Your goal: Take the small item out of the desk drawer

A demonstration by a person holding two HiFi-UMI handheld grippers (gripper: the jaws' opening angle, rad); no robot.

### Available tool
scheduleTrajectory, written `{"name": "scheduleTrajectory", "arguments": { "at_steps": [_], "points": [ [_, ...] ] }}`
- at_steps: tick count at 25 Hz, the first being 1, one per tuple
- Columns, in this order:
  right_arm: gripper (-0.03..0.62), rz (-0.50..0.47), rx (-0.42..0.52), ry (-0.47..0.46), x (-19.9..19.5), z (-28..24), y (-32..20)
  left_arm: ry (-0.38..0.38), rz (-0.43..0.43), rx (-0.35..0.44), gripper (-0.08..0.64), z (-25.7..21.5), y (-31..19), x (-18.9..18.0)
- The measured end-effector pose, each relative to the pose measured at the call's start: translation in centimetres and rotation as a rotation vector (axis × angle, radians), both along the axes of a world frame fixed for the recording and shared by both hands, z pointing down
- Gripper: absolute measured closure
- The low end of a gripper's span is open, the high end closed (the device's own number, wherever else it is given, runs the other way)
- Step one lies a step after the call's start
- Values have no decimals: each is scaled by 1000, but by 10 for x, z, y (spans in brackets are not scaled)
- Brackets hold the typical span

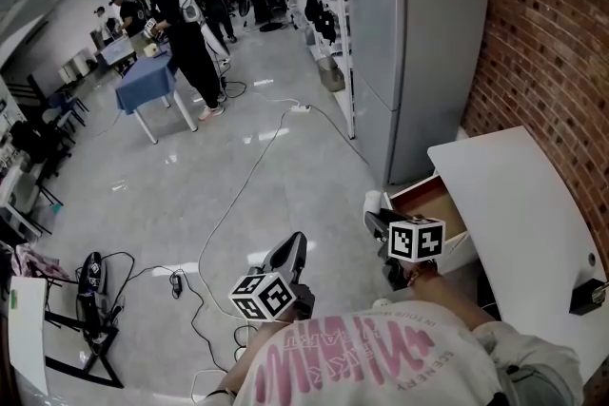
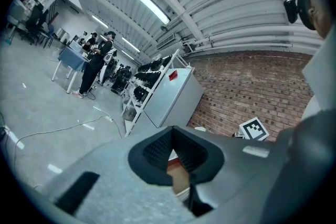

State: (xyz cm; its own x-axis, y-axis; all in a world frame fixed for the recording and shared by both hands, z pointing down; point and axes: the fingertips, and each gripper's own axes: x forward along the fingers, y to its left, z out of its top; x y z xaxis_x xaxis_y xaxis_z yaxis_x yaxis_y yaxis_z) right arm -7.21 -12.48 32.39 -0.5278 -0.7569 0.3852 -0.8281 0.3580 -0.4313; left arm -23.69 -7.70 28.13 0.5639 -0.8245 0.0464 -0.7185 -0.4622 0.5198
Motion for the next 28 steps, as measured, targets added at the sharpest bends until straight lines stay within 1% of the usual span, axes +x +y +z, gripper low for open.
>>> {"name": "scheduleTrajectory", "arguments": {
  "at_steps": [5, 13, 23, 28],
  "points": [
    [459, -1, -18, 3, 0, 8, 8, 0, 3, -12, 555, 6, 7, 1],
    [459, 5, -20, 2, 4, 8, 12, 0, 7, -7, 557, 5, 8, 4],
    [459, 8, -26, -3, 2, 12, 19, -1, 11, -8, 555, 7, 14, 3],
    [459, 4, -25, -6, -6, 12, 22, 0, 11, -10, 556, 10, 16, -2]
  ]
}}
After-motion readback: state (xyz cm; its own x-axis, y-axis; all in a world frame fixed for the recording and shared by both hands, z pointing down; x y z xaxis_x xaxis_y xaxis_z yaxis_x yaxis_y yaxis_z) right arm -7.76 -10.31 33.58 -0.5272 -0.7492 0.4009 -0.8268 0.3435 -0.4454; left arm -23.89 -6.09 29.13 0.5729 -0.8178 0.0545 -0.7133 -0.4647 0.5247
